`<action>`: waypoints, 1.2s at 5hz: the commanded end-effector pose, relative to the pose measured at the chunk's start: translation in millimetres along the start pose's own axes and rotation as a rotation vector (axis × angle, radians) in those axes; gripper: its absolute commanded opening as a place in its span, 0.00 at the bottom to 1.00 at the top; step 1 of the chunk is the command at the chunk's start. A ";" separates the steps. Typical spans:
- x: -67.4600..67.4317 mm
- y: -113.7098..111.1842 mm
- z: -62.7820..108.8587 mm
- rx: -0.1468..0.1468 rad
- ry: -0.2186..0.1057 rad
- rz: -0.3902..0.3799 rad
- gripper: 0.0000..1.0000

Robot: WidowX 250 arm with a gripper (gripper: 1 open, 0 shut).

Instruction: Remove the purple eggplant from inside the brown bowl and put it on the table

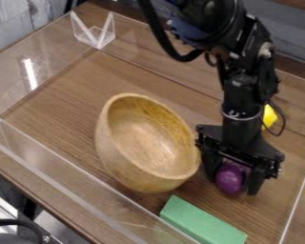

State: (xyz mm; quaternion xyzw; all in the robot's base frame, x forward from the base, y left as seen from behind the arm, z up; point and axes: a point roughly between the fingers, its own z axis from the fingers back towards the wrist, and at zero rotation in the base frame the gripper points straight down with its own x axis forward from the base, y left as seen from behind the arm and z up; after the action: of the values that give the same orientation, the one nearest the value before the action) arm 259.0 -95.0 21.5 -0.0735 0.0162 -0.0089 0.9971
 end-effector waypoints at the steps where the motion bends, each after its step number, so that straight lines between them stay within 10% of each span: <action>1: 10.1 2.8 6.9 -0.005 -0.035 0.009 1.00; 2: 11.0 4.2 6.4 -0.005 -0.036 0.013 0.00; 6: 9.4 8.8 9.0 -0.001 -0.018 0.031 0.00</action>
State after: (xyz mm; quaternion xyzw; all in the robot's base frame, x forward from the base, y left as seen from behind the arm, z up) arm 260.8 -88.3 20.9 -0.0706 0.0241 0.0012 0.9972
